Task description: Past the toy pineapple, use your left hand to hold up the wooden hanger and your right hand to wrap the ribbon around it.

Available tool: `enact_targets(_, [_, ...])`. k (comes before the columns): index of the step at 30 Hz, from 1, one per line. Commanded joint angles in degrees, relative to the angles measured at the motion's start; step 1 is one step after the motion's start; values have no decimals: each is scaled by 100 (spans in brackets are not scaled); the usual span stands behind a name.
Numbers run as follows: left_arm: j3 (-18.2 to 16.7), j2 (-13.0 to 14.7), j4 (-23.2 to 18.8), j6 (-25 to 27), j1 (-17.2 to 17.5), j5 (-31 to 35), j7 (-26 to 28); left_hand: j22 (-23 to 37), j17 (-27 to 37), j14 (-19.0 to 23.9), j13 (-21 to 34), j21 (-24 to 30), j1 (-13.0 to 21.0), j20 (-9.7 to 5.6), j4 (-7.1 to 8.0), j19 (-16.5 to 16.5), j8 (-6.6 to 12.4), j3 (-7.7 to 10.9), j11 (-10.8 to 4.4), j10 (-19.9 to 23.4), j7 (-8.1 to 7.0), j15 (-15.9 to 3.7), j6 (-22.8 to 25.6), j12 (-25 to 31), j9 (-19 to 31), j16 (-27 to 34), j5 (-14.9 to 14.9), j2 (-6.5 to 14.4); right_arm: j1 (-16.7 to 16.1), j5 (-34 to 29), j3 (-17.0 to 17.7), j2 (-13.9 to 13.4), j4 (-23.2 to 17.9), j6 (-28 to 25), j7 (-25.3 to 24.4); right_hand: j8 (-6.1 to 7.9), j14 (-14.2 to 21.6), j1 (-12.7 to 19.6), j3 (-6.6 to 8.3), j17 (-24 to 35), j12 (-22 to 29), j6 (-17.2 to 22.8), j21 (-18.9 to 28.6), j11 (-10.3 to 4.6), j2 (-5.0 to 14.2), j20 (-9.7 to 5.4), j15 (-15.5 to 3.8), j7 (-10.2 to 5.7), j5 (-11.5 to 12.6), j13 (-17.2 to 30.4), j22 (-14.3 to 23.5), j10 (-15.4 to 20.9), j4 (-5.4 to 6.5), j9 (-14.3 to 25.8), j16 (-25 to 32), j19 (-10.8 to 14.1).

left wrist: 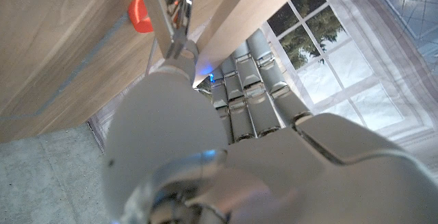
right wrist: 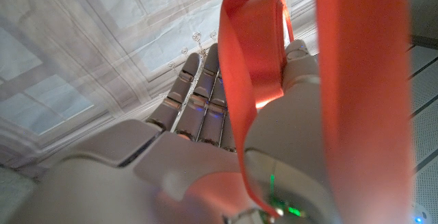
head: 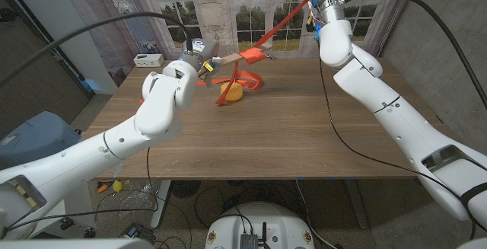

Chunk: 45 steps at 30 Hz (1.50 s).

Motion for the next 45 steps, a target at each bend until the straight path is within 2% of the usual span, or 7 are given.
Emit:
enact_targets(1, [-516,-915,440,-924,361,1282,26,20,29,888,6,27,-12,-483,-172,-2,0,516,-924,926,-782,-1230,848,4,1783,24,-6,68,-1055,-465,404,-33,-478,-312,-951,26,70,165,413,28,470,792,41,-410,493,21,-789,-596,12,427,11,440,176,8,42,3])
enact_targets(13, [-996,-1290,383,-1537,792,1628,691,19,37,895,23,31,-27,-487,-169,-8,-9,520,-958,923,-780,-1230,870,-1,1784,13,-16,63,-1606,-164,677,-20,-362,40,-1145,20,85,175,424,37,463,800,60,-409,481,14,-787,-597,-3,417,7,445,155,-12,31,1])
enact_targets(19, [-1096,-1476,477,-1706,915,1778,1165,20,41,898,32,34,-27,-493,-173,-10,-18,525,-965,925,-795,-1232,871,-2,1782,8,-19,61,-1878,22,794,-9,-387,84,-1164,16,99,180,428,47,470,805,75,-409,475,21,-788,-584,-10,424,4,454,144,-24,31,8])
enact_targets(26, [-1140,-1678,686,-1773,1056,1774,2005,25,48,911,24,50,-16,-508,-185,1,-21,532,-962,943,-792,-1234,875,-7,1788,7,-26,64,-2084,96,834,5,-353,-26,-1223,23,106,172,428,43,474,833,86,-389,465,34,-780,-571,-20,420,2,476,137,-34,17,-6])
enact_targets(29, [-1145,-1737,736,-1792,1073,1760,2147,27,52,924,24,60,-10,-513,-191,10,-28,536,-965,951,-788,-1236,871,-8,1786,10,-32,67,-2139,137,845,13,-319,-61,-1242,23,106,176,430,49,472,839,89,-391,463,36,-783,-564,-22,416,2,481,132,-37,18,-9])
enact_targets(37, [-1170,-1801,821,-1815,1127,1657,2225,31,62,956,33,89,-1,-515,-203,35,-39,543,-977,946,-791,-1236,867,-12,1787,16,-54,71,-2171,13,746,11,-260,-458,-1316,25,116,174,438,49,457,859,107,-339,455,60,-777,-544,-29,390,-1,487,121,-51,8,-3])
enact_targets(45, [-1205,-1757,901,-1888,1180,1254,2116,30,70,965,43,107,7,-518,-215,47,-49,553,-984,927,-785,-1237,873,-20,1787,9,-78,71,-2154,-152,596,-104,-456,-1425,-1124,23,121,150,437,49,461,864,117,-328,446,71,-760,-525,-31,401,-2,486,126,-60,-1,-12])
